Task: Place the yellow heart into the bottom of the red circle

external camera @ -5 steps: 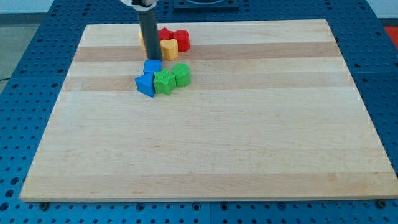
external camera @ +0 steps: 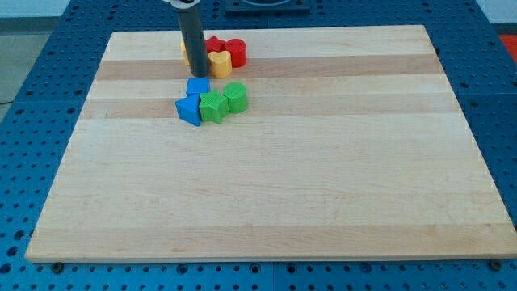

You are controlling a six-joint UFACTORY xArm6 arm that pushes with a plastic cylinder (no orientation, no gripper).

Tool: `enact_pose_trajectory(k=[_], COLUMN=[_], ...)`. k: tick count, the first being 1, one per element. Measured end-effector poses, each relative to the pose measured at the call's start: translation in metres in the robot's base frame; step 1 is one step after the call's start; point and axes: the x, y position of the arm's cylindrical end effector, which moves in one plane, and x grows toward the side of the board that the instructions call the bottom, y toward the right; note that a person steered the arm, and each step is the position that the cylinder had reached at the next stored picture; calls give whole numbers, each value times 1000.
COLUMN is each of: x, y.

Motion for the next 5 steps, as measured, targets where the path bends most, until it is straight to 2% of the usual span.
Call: enact_pose_trajectory(k=[5], x=[1], y=[30])
